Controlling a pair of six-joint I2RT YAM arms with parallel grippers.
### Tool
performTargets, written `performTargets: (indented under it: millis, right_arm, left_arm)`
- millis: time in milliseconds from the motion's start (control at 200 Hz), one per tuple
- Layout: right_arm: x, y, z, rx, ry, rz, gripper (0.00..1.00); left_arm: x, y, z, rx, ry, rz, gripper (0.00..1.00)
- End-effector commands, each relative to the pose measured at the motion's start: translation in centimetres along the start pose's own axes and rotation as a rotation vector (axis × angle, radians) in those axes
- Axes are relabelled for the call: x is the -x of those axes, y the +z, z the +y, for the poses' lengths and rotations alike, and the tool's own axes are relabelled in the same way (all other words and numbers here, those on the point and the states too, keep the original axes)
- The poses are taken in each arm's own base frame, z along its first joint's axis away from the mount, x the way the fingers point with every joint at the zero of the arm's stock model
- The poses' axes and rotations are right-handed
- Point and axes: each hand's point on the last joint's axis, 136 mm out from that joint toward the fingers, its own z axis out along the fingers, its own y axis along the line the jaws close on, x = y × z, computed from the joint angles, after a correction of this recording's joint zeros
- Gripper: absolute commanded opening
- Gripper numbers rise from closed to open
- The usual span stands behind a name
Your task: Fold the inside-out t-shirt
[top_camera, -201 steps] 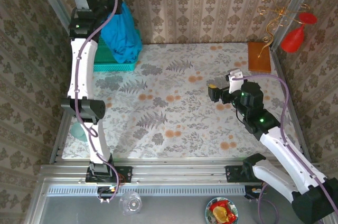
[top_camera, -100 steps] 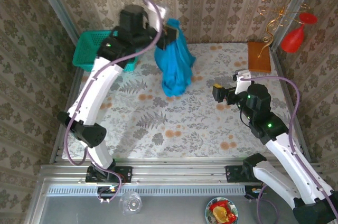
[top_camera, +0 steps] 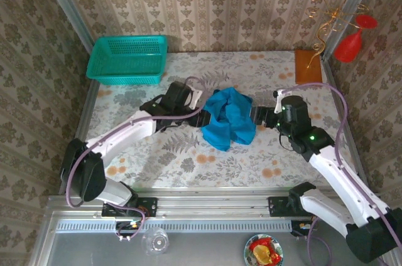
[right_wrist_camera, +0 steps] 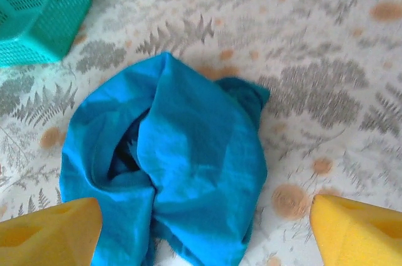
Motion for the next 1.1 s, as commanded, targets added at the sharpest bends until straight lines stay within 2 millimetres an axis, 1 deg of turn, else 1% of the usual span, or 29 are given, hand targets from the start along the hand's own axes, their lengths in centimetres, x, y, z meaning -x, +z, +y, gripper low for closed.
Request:
performTargets:
  millis: [0, 120, 240, 295, 380, 505, 535, 550, 570, 620, 660, 720, 795, 800, 820, 825, 830, 840, 855, 870, 880, 905, 940, 945, 1005, 1020, 1055, 1060, 1095]
  right_arm:
    - [-2.7, 1.3, 0.4, 0.022, 0.095, 0.127, 0.84]
    - [-4.4, 3.5, 0.0, -0.005, 0.109, 0.209, 0.77]
    - [-6.9, 5.8, -0.2, -0.014, 0.128, 0.311, 0.76]
    - [-8.5, 6.8, -0.7, -0.041, 0.139, 0.369, 0.76]
    - [-10.5, 7.9, -1.7, -0.088, 0.145, 0.431, 0.77]
    - [-12.4, 9.2, -2.8, -0.128, 0.138, 0.475, 0.77]
    - [-12.3, 9.3, -2.7, -0.126, 0.137, 0.472, 0.77]
    - [-13.0, 9.7, -3.0, -0.136, 0.135, 0.495, 0.77]
    - [-13.2, 9.9, -3.1, -0.139, 0.136, 0.500, 0.76]
    - [-13.5, 10.3, -3.1, -0.139, 0.137, 0.507, 0.73]
    - [-13.7, 10.7, -3.1, -0.136, 0.139, 0.510, 0.69]
    - [-13.6, 11.1, -2.9, -0.125, 0.141, 0.507, 0.61]
    - [-13.2, 11.5, -2.6, -0.111, 0.140, 0.497, 0.45]
    - [-13.2, 11.5, -2.6, -0.111, 0.140, 0.497, 0.45]
    - [-12.9, 11.6, -2.5, -0.109, 0.139, 0.491, 0.37]
    - [-12.9, 11.6, -2.5, -0.109, 0.139, 0.491, 0.37]
    - [-12.8, 11.6, -2.4, -0.106, 0.138, 0.488, 0.34]
    - [-12.6, 11.6, -2.3, -0.105, 0.136, 0.485, 0.31]
    - [-12.4, 11.6, -2.3, -0.104, 0.132, 0.482, 0.28]
    - [-12.0, 11.5, -2.2, -0.104, 0.130, 0.473, 0.22]
    - [-12.0, 11.5, -2.2, -0.105, 0.129, 0.471, 0.22]
    - [-11.1, 11.3, -2.1, -0.107, 0.121, 0.452, 0.15]
    - [-10.3, 11.0, -2.1, -0.115, 0.115, 0.431, 0.11]
    - [-9.8, 10.8, -2.0, -0.114, 0.113, 0.418, 0.10]
    - [-8.2, 10.0, -2.1, -0.135, 0.095, 0.377, 0.06]
    - [-7.1, 9.3, -1.9, -0.128, 0.091, 0.342, 0.05]
    - [-5.6, 8.3, -1.9, -0.134, 0.080, 0.301, 0.03]
    - [-5.1, 8.0, -1.9, -0.137, 0.076, 0.287, 0.03]
    - [-3.9, 7.0, -1.8, -0.144, 0.066, 0.251, 0.02]
  left_arm:
    - [-0.9, 0.8, 0.0, -0.014, -0.056, -0.041, 0.48]
    - [-2.8, 2.6, 0.1, -0.047, -0.096, -0.011, 0.55]
    - [-4.2, 4.5, 0.9, -0.017, -0.117, 0.033, 0.59]
    - [-4.8, 5.4, 1.7, 0.012, -0.127, 0.059, 0.60]
    - [-5.5, 6.7, 2.3, 0.027, -0.126, 0.093, 0.60]
    - [-6.0, 8.2, 2.8, 0.030, -0.123, 0.122, 0.51]
    - [-6.0, 8.5, 2.9, 0.033, -0.124, 0.126, 0.48]
    - [-6.0, 8.5, 3.0, 0.034, -0.124, 0.127, 0.46]
    - [-6.0, 8.6, 3.1, 0.039, -0.125, 0.125, 0.44]
    - [-5.8, 8.6, 3.4, 0.047, -0.126, 0.118, 0.36]
    - [-5.6, 8.5, 3.7, 0.054, -0.129, 0.107, 0.27]
    - [-5.2, 8.2, 4.1, 0.065, -0.133, 0.084, 0.18]
    - [-4.4, 7.3, 4.8, 0.077, -0.143, 0.051, 0.07]
    - [-4.4, 7.3, 4.9, 0.078, -0.145, 0.049, 0.06]
    - [-4.1, 6.9, 5.0, 0.081, -0.146, 0.037, 0.04]
    - [-4.1, 6.8, 5.1, 0.082, -0.147, 0.034, 0.03]
    - [-4.0, 6.7, 5.2, 0.083, -0.148, 0.032, 0.03]
    - [-3.9, 6.6, 5.3, 0.087, -0.148, 0.026, 0.02]
    - [-3.8, 6.3, 5.5, 0.091, -0.150, 0.020, 0.00]
    - [-3.5, 5.9, 5.6, 0.096, -0.151, 0.010, 0.00]
    - [-3.4, 5.7, 5.7, 0.099, -0.151, 0.003, 0.00]
    - [-2.9, 5.0, 5.9, 0.107, -0.151, -0.013, 0.00]
    - [-2.3, 4.0, 6.3, 0.120, -0.151, -0.036, 0.00]
    - [-2.3, 3.8, 6.4, 0.123, -0.152, -0.039, 0.00]
    - [-1.2, 1.7, 7.0, 0.147, -0.148, -0.083, 0.00]
    - [-1.0, 1.1, 7.2, 0.155, -0.148, -0.094, 0.00]
    - [-0.3, -0.3, 7.5, 0.168, -0.144, -0.124, 0.00]
    - [-0.3, -0.5, 7.5, 0.169, -0.142, -0.126, 0.00]
    - [0.2, -2.0, 7.8, 0.181, -0.142, -0.152, 0.00]
